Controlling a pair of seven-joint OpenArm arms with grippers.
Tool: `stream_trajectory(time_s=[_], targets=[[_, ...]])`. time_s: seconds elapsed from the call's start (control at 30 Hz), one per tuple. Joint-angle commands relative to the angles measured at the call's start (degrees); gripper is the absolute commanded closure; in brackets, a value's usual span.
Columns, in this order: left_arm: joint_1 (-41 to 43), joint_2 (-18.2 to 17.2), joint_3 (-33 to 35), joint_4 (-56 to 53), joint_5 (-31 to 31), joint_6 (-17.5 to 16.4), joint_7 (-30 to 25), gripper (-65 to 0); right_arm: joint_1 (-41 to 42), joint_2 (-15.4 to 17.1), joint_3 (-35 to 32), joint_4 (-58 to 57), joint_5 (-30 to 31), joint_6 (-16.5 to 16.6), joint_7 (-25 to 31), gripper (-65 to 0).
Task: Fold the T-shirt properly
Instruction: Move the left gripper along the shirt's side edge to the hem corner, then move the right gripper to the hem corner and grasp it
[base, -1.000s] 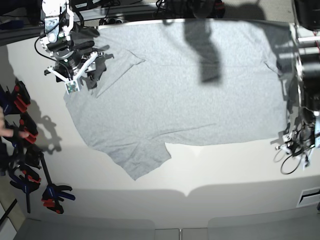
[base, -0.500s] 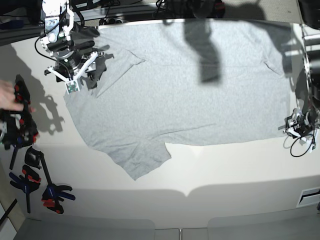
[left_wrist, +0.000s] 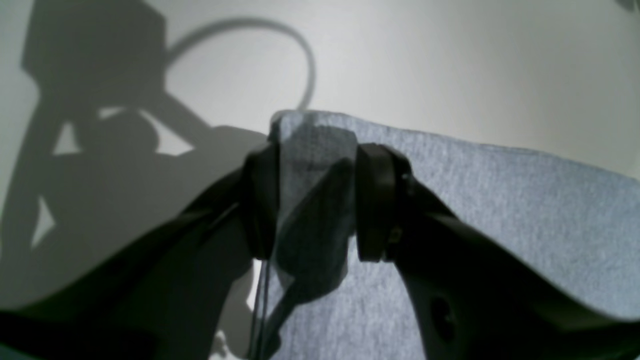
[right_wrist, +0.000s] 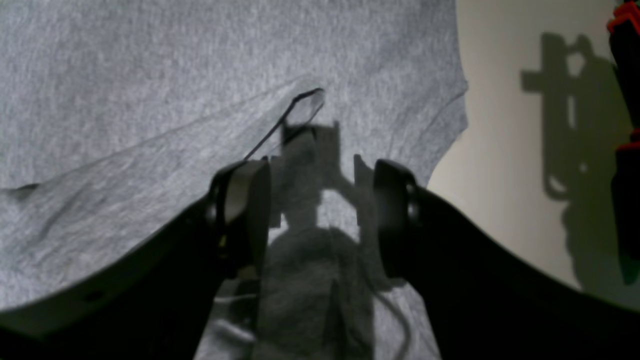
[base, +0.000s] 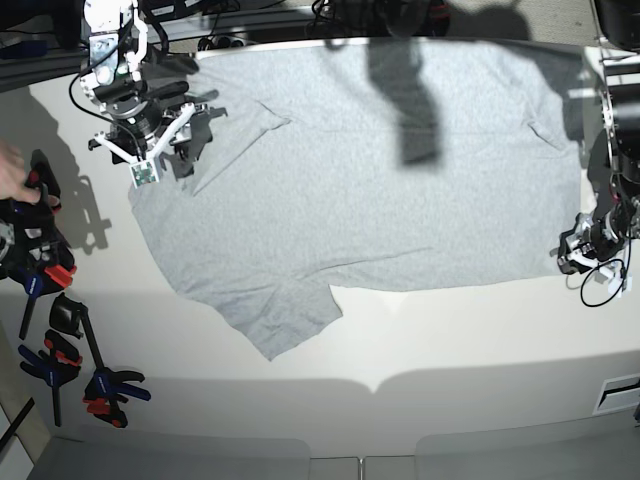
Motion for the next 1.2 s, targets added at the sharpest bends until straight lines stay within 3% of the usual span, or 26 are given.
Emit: stream_trajectory(time_s=[0.0,0.23,0.3,0.4,0.47,0.67,0.87,1.03,1.17], targets=[[-0.28,0.09,0.22,0.5,1.38,-0.09,3.58,-23.0,0.28,0.76,0.46,1.14,0.24,-0.24,1.31,-31.2],[-0.28,0.11,0.22,4.09,1.4,-0.07,4.61,-17.2,0.28,0.76,0.46,1.14,0.22,-0.24,4.52,-31.2],[-0.28,0.11,0.22,4.61,1.4,-0.04,4.35,-12.9,0.28,0.76,0.46,1.14,0.22,-0.24,6.64,-31.2],[-0.28,0.11,0.22,4.83,1.4,-0.02,2.62,-1.5,1.09,0.7,0.46,1.14,0.26,-0.24,9.73,-31.2],[-0.28,0.11,0.22,4.83,1.33,0.57,2.12,0.0,3.72,0.48,0.46,1.09,0.44,-0.24,9.16,-31.2],[-0.28,0.11,0.22,4.83,1.18,1.07,2.25,0.0,17.35,0.11,0.46,0.42,6.21,-0.24,7.63,-31.2],[-0.28,0.09,0.22,4.83,1.2,1.05,2.27,0.0,34.18,-4.04,0.09,-7.13,6.38,-0.2,4.37,-31.2],[-0.28,0.09,0.22,4.83,1.2,1.03,2.29,0.0,46.4,-5.57,-2.67,-22.16,5.51,2.14,4.26,-31.2],[-0.28,0.11,0.22,4.83,1.18,1.05,2.25,0.0,57.11,-5.6,-7.67,-39.76,1.09,5.25,4.31,-31.2]])
